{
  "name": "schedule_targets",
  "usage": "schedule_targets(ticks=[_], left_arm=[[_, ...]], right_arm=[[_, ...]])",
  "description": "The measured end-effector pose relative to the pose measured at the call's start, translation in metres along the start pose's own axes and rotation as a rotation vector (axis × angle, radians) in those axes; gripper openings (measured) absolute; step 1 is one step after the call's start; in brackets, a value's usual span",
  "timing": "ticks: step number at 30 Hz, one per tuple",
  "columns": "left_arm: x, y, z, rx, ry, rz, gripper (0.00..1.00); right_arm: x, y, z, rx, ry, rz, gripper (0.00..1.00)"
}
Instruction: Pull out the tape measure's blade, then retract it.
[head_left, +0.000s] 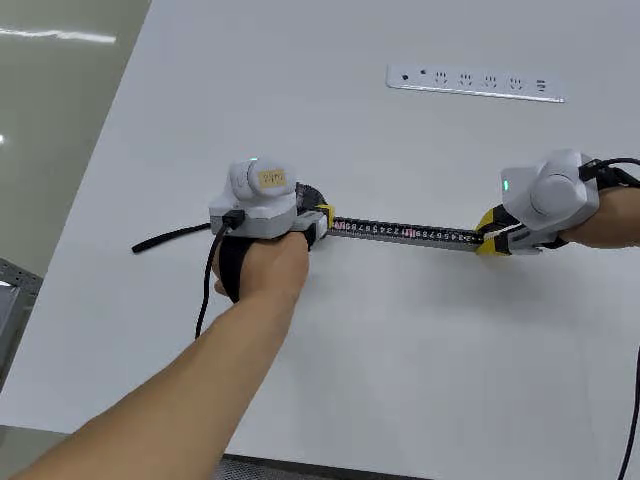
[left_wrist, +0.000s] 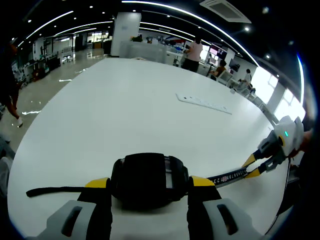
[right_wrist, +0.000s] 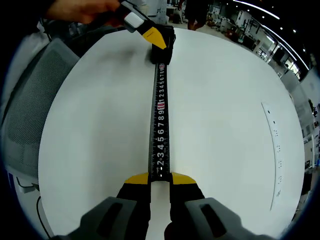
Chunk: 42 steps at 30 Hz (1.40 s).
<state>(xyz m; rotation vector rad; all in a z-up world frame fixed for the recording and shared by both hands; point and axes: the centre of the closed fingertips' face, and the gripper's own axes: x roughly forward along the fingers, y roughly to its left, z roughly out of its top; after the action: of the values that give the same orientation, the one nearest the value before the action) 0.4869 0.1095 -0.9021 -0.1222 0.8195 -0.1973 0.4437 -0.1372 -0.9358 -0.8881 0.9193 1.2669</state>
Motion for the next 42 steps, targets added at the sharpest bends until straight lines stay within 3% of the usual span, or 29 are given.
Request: schedule_targets(ticks=[32,42], left_arm=[[0.001,0.000,0.001,-0.002,0.001,-0.004,0.57],[0.002,-0.001,0.001,-0.002,0.003,-0.009,0.57]], right_arm=[[0.010,-0.005,0.023,-0.003,-0.026,0.003,0.13],[0.015,-0.008,0.036,-0.006,-0.046,0.006,0.13]])
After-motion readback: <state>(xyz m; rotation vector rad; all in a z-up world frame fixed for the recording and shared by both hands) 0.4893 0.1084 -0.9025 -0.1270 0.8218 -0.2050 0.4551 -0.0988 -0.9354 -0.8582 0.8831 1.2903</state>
